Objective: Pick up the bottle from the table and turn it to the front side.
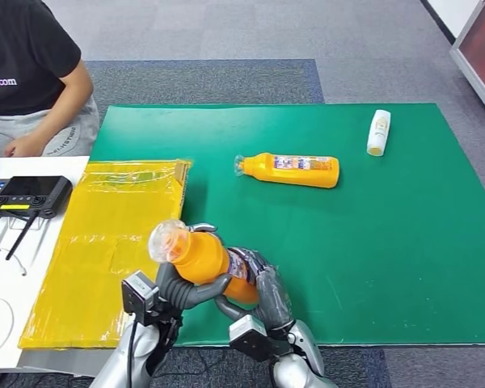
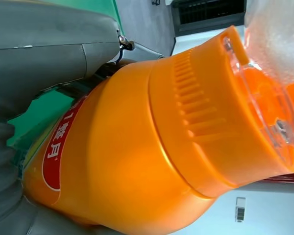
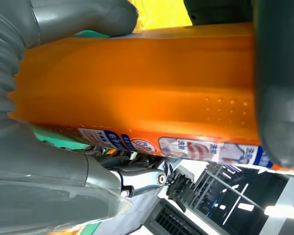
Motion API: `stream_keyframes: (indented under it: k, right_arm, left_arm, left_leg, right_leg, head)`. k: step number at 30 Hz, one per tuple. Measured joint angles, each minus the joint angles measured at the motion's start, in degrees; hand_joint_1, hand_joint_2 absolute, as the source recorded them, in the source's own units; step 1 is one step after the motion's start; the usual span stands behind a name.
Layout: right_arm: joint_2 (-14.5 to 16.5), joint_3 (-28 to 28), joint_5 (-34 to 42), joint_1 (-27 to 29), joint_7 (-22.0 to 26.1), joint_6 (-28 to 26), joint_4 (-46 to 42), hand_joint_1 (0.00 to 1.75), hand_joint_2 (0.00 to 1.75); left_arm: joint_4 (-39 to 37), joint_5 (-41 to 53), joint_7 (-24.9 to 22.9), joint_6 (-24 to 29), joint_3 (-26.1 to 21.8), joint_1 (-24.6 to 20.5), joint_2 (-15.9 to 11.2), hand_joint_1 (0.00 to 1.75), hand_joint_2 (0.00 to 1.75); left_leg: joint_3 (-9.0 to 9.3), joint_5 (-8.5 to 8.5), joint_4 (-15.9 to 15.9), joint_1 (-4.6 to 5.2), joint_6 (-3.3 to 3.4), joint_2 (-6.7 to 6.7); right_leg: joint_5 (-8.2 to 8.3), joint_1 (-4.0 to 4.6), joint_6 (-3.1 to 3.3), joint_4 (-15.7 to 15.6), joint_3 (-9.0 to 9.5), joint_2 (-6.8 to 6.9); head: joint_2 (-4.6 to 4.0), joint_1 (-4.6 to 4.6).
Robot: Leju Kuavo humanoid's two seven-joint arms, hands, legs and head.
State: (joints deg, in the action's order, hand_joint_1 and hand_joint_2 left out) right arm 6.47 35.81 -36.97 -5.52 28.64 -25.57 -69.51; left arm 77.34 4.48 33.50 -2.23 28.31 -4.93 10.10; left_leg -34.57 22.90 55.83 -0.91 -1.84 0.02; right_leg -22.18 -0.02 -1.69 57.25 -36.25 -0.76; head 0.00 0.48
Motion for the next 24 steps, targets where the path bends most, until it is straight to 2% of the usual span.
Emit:
stream_keyframes:
  k: [1,4,5,9,13,24]
  right_arm:
    - [0.0,0.02,-0.07,0.0,0.01,-0.08,0.0,0.61,1.75]
    - [0.0,0.13,-0.25,0.01,0.02,-0.4,0.01,0.08,1.75]
    - [0.0,0.16,-0.32,0.01,0.05,-0.62,0.01,0.01,1.75]
    - [0.04,0.24,-0.41,-0.07,0.43,-2.16,0.0,0.0,1.75]
    - [0.05,0.19,-0.07,-0.21,0.66,-3.06,0.0,0.0,0.0]
    - [0.26,0.03,-0.49,-0.13,-0.15,-4.02,0.0,0.0,0.0]
  left_arm:
    - [0.08,0.25,0.02,0.14,0.06,-0.06,-0.03,1.75,1.75]
    - [0.45,0.83,0.03,0.37,0.16,-0.12,-0.14,1.75,1.75]
    - [0.54,1.05,-0.02,0.52,0.18,-0.13,-0.17,1.75,1.75]
    - [0.67,1.93,-0.52,1.79,0.09,0.09,-0.68,1.75,1.75]
    - [1.13,3.42,-0.61,3.54,-0.06,0.29,-1.33,1.75,1.75]
    - [3.45,15.2,-2.28,12.4,-1.18,0.3,-4.2,1.75,1.75]
  left_leg:
    - [0.0,0.0,0.0,0.0,0.0,0.0]
    - [0.0,0.0,0.0,0.0,0.0,0.0]
    - [0.0,0.0,0.0,0.0,0.0,0.0]
    - [0.0,-0.01,0.0,0.0,0.0,0.0]
    - [0.0,-0.02,0.0,0.0,-0.02,0.0]
    - [0.01,-0.02,0.0,0.0,-0.02,0.0]
  right_leg:
    - [0.0,0.0,0.0,0.0,0.0,0.0]
    - [0.0,0.0,0.0,0.0,0.0,0.0]
    - [0.0,0.0,0.0,0.0,0.0,0.0]
    - [0.0,0.0,0.0,0.0,-0.01,0.0]
    - [0.0,0.0,0.0,0.0,-0.01,0.0]
    - [0.0,0.01,0.01,0.0,-0.02,0.0]
  head:
    - [0.0,0.01]
    - [0.0,0.02]
    - [0.0,0.01]
    - [-0.01,0.0]
    - [0.0,0.01]
    - [0.0,0.0]
